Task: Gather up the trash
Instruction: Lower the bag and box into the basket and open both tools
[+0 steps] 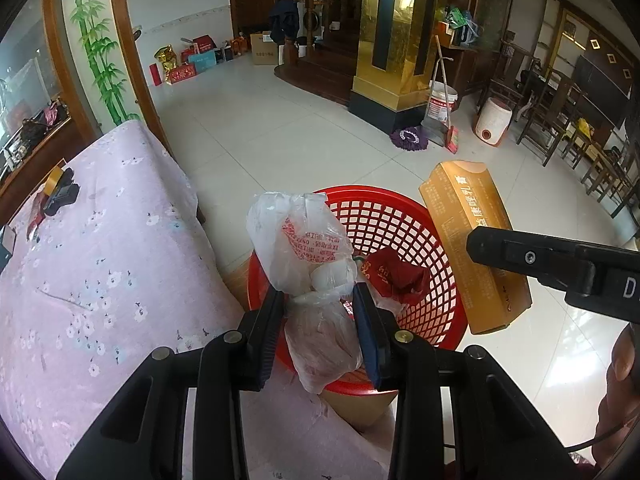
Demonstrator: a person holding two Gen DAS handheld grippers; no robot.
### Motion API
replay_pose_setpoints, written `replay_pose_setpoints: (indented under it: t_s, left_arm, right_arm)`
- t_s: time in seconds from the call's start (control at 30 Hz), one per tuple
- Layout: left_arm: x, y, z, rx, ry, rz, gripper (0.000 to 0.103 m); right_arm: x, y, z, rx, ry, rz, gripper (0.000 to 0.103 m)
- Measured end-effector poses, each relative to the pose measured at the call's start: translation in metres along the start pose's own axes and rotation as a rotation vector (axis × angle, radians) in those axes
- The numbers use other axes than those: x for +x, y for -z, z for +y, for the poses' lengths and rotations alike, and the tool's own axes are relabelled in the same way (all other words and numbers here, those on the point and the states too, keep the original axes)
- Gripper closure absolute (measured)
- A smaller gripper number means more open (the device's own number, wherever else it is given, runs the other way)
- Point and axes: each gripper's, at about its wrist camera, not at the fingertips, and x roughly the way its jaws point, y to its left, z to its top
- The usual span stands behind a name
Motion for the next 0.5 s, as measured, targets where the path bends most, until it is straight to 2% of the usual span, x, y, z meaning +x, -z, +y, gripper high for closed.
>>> replay_pose_setpoints:
  t_s: [0.5]
  left_arm:
    - [0.0056, -0.0031, -0.0005, 0.002, 0.009, 0.007, 0.069]
  right_arm:
    - [0.0081, -0.0038, -0.0029, 0.008, 0.006, 0.011, 0.053]
